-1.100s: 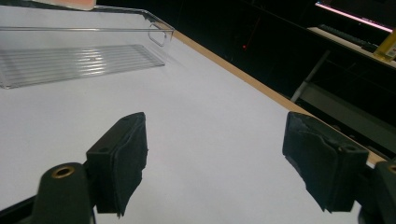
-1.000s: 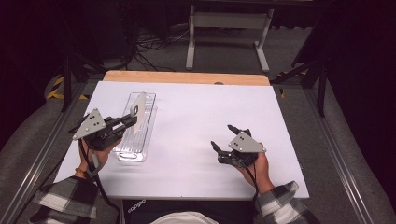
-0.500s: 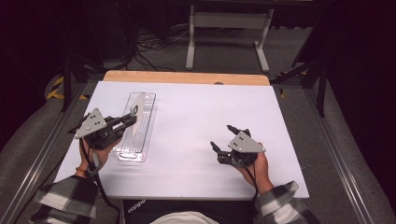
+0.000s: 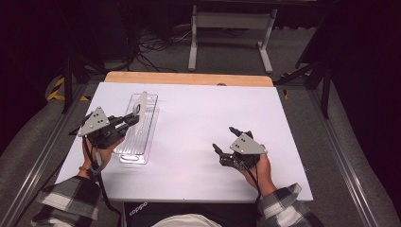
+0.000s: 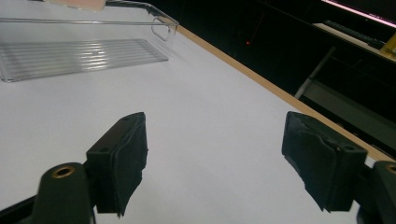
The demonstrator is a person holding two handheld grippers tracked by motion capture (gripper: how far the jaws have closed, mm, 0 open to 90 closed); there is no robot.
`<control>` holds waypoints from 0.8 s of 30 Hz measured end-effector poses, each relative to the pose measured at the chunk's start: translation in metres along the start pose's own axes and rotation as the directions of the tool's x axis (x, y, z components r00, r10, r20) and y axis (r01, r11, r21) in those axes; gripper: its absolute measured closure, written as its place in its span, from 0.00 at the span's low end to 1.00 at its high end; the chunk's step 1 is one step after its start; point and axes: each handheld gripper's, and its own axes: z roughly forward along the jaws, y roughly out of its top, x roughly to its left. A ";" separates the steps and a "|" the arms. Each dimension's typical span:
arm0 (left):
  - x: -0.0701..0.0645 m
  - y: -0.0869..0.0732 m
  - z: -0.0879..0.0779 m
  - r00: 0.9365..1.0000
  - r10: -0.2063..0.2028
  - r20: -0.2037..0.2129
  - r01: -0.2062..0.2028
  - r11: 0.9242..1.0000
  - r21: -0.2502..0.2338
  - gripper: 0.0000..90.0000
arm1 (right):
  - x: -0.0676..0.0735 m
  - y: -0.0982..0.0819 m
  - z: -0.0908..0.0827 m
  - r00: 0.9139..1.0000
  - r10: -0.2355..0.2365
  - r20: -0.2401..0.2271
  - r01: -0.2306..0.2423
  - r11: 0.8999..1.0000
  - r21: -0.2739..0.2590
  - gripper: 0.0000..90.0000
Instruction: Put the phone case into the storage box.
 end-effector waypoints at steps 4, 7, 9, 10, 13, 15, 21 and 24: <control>0.003 -0.001 0.003 1.000 -0.003 -0.004 0.004 1.000 0.006 0.91 | 0.001 0.000 0.001 1.000 -0.005 -0.002 0.005 1.000 0.002 0.26; 0.007 -0.002 0.005 1.000 -0.014 -0.014 0.014 1.000 0.005 0.91 | 0.001 -0.001 0.002 1.000 -0.002 -0.002 0.002 1.000 0.005 0.26; 0.010 -0.003 0.005 1.000 -0.017 -0.022 0.017 1.000 0.007 0.91 | 0.001 -0.001 0.002 1.000 -0.004 -0.003 0.004 1.000 0.006 0.26; 0.011 -0.003 0.005 0.999 -0.019 -0.029 0.019 1.000 0.007 0.91 | 0.001 -0.001 0.002 1.000 -0.005 -0.003 0.005 1.000 0.006 0.26; 0.015 -0.005 0.006 0.999 -0.029 -0.035 0.030 1.000 0.008 0.91 | 0.001 -0.001 0.002 1.000 -0.003 -0.002 0.003 1.000 0.006 0.26; 0.018 -0.005 0.006 0.999 -0.034 -0.037 0.034 0.999 0.012 0.91 | 0.001 -0.001 0.003 1.000 -0.003 -0.003 0.003 1.000 0.008 0.26; 0.024 -0.008 0.008 0.998 -0.042 -0.042 0.042 0.999 0.013 0.91 | 0.002 -0.001 0.004 1.000 -0.011 -0.006 0.011 1.000 0.015 0.26; 0.027 -0.008 0.009 0.998 -0.043 -0.047 0.044 0.999 0.019 0.91 | 0.002 -0.002 0.005 1.000 -0.011 -0.004 0.011 1.000 0.021 0.26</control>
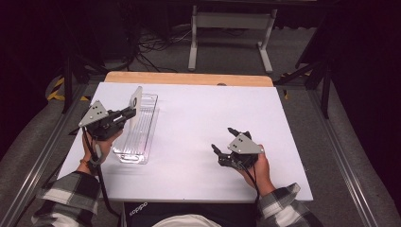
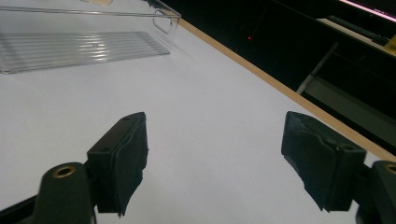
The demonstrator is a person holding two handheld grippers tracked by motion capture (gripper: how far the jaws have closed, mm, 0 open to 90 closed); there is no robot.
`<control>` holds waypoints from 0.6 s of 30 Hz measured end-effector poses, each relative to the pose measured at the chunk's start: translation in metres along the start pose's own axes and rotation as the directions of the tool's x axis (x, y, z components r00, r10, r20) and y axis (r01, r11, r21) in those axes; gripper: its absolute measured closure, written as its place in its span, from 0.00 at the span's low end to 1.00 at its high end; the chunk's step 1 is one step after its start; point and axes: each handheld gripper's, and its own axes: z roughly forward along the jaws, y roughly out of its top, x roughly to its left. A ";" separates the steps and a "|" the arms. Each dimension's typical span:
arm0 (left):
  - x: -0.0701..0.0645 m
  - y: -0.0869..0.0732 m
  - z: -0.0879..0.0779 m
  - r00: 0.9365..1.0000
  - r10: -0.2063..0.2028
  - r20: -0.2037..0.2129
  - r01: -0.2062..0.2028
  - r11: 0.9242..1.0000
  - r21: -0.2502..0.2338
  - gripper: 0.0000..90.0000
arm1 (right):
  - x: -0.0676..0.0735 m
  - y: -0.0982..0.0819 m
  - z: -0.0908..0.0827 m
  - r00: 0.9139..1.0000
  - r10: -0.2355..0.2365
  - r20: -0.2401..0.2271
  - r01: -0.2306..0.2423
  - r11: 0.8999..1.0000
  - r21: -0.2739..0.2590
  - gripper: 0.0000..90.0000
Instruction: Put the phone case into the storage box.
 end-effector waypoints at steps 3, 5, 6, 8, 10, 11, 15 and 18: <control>0.002 0.000 0.001 1.000 -0.001 -0.003 0.001 1.000 0.003 0.91 | 0.000 0.000 0.000 1.000 -0.002 0.000 0.002 1.000 0.003 0.26; 0.004 -0.001 0.002 1.000 -0.003 -0.010 0.003 1.000 0.000 0.91 | 0.001 0.000 0.001 1.000 -0.002 -0.002 0.002 1.000 0.003 0.26; 0.005 -0.001 0.002 1.000 -0.004 -0.008 0.004 1.000 0.008 0.91 | 0.001 0.000 0.001 1.000 -0.002 -0.002 0.002 1.000 0.004 0.26; 0.006 -0.001 0.004 1.000 -0.007 -0.011 0.007 1.000 0.007 0.91 | 0.001 0.000 0.001 1.000 -0.002 -0.003 0.002 1.000 0.005 0.26; 0.008 -0.001 0.005 1.000 -0.009 -0.009 0.009 1.000 0.006 0.91 | 0.001 -0.001 0.002 1.000 -0.003 -0.004 0.003 1.000 0.007 0.26; 0.009 -0.001 0.006 1.000 -0.010 -0.011 0.010 1.000 0.007 0.91 | 0.001 -0.001 0.002 1.000 -0.002 -0.005 0.002 1.000 0.007 0.26; 0.012 0.001 0.009 1.000 -0.008 -0.008 0.008 1.000 0.005 0.91 | 0.001 -0.001 0.002 1.000 -0.001 -0.007 0.001 1.000 0.010 0.26; 0.014 0.001 0.012 1.000 -0.011 -0.006 0.011 1.000 0.012 0.91 | 0.001 -0.001 0.003 1.000 -0.003 -0.009 0.003 1.000 0.012 0.26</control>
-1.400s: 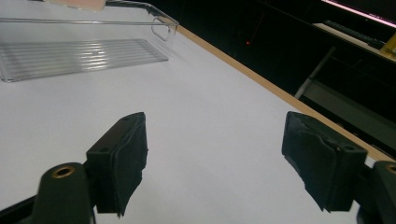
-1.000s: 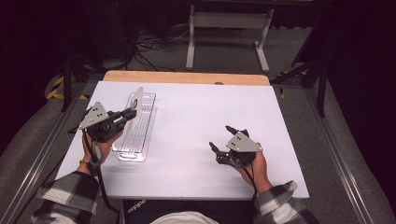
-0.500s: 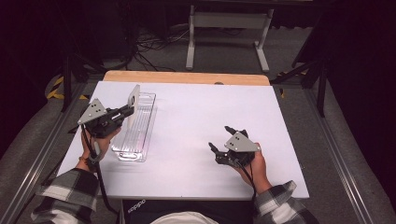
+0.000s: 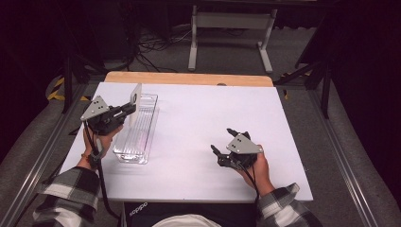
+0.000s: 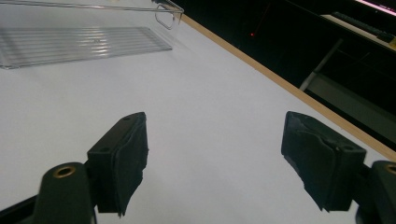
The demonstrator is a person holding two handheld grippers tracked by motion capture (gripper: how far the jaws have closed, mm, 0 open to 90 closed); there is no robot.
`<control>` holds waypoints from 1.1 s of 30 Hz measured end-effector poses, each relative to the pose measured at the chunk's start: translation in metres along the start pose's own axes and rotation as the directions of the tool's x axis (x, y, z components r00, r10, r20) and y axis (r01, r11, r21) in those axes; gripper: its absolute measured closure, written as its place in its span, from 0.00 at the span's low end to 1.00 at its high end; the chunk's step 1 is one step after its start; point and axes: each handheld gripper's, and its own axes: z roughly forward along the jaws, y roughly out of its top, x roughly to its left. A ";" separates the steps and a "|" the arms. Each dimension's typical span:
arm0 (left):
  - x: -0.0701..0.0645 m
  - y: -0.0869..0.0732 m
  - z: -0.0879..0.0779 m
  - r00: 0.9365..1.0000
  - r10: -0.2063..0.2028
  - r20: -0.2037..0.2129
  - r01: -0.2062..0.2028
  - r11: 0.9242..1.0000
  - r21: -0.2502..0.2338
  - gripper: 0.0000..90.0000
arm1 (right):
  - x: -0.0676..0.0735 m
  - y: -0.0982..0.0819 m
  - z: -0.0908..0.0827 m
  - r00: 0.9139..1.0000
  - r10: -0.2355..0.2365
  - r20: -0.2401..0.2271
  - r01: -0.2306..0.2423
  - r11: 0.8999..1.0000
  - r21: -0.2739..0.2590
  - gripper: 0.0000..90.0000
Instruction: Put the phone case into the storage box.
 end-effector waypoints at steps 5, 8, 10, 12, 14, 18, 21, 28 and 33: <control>0.006 0.000 0.010 1.000 -0.007 0.005 0.007 1.000 0.020 0.91 | 0.000 0.000 0.001 1.000 0.001 -0.002 -0.001 1.000 0.006 0.26; 0.009 0.000 0.016 1.000 -0.005 -0.007 0.005 0.999 0.036 0.91 | 0.001 0.000 0.001 1.000 0.000 -0.003 0.000 1.000 0.006 0.26; 0.012 -0.001 0.020 1.000 -0.002 -0.016 0.003 0.999 0.051 0.91 | 0.001 0.000 0.002 1.000 0.001 -0.002 -0.001 1.000 0.007 0.26; 0.014 -0.002 0.023 1.000 -0.003 -0.026 0.004 0.998 0.060 0.91 | 0.000 -0.001 0.002 1.000 0.003 -0.004 -0.003 1.000 0.009 0.26; 0.018 -0.001 0.027 0.999 -0.008 -0.038 0.010 0.998 0.061 0.91 | 0.000 -0.001 0.003 1.000 0.003 -0.005 -0.003 1.000 0.011 0.26; 0.025 0.000 0.032 0.998 -0.013 -0.059 0.018 0.996 0.082 0.91 | 0.000 -0.002 0.003 1.000 0.004 -0.008 -0.004 1.000 0.014 0.26; 0.031 0.001 0.036 0.997 -0.037 -0.063 0.042 0.996 0.076 0.91 | 0.000 -0.002 0.003 1.000 0.001 -0.009 -0.001 1.000 0.017 0.26; 0.040 0.002 0.048 0.996 -0.049 -0.079 0.057 0.993 0.100 0.91 | -0.002 -0.003 0.004 1.000 0.011 -0.009 -0.011 1.000 0.019 0.26; 0.042 0.002 0.057 0.992 -0.057 -0.112 0.070 0.992 0.108 0.91 | -0.002 -0.003 0.004 1.000 0.011 -0.013 -0.011 1.000 0.023 0.26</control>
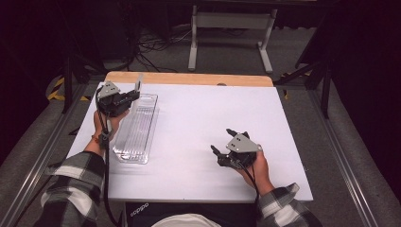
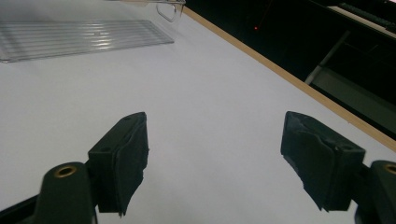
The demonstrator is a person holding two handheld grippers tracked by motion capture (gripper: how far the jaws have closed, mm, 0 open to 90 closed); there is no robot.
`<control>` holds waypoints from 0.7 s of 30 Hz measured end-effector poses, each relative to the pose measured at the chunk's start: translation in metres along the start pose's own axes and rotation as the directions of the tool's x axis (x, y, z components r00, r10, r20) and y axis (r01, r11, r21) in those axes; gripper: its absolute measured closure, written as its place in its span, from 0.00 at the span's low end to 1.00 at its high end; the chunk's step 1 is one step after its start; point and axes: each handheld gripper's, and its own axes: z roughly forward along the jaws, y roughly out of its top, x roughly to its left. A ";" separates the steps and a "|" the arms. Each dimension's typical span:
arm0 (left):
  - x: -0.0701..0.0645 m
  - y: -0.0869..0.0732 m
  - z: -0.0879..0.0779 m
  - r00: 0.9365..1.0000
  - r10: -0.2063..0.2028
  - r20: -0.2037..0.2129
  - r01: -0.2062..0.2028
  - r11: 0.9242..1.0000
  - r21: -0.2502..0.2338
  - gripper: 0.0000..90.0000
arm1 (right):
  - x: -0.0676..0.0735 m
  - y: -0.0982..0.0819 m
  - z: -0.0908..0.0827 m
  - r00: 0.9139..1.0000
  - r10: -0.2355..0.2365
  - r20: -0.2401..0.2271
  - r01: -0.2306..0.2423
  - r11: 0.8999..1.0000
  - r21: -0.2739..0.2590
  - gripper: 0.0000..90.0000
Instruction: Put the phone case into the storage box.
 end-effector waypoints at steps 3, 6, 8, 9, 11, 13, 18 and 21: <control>0.000 -0.001 0.006 1.000 0.008 -0.002 -0.008 1.000 0.014 0.91 | -0.001 -0.001 -0.001 1.000 0.004 0.001 -0.004 1.000 0.001 0.26; 0.000 -0.002 0.011 1.000 0.018 -0.007 -0.018 1.000 0.021 0.91 | -0.002 -0.002 -0.001 1.000 0.010 0.002 -0.010 1.000 0.002 0.26; 0.000 -0.002 0.011 1.000 0.021 -0.013 -0.020 1.000 0.017 0.90 | -0.002 -0.002 -0.001 1.000 0.012 0.000 -0.012 1.000 0.006 0.26; 0.001 -0.002 0.012 1.000 0.023 -0.012 -0.023 1.000 0.016 0.90 | -0.001 -0.002 -0.001 1.000 0.009 -0.002 -0.009 1.000 0.008 0.26; 0.001 -0.002 0.011 1.000 0.026 -0.013 -0.026 1.000 0.015 0.90 | -0.001 -0.003 -0.001 1.000 0.006 -0.011 -0.006 1.000 0.011 0.26; 0.002 -0.003 0.011 1.000 0.023 -0.002 -0.022 1.000 0.014 0.90 | 0.000 -0.003 -0.001 1.000 -0.001 -0.022 0.001 1.000 0.013 0.26; 0.005 -0.009 0.013 0.999 -0.016 0.032 0.015 1.000 0.022 0.88 | 0.002 -0.003 -0.001 0.999 -0.018 -0.036 0.018 1.000 0.017 0.27; 0.005 -0.009 0.015 0.999 -0.010 0.034 0.009 1.000 0.027 0.87 | 0.003 -0.003 -0.001 0.999 -0.019 -0.040 0.020 1.000 0.022 0.27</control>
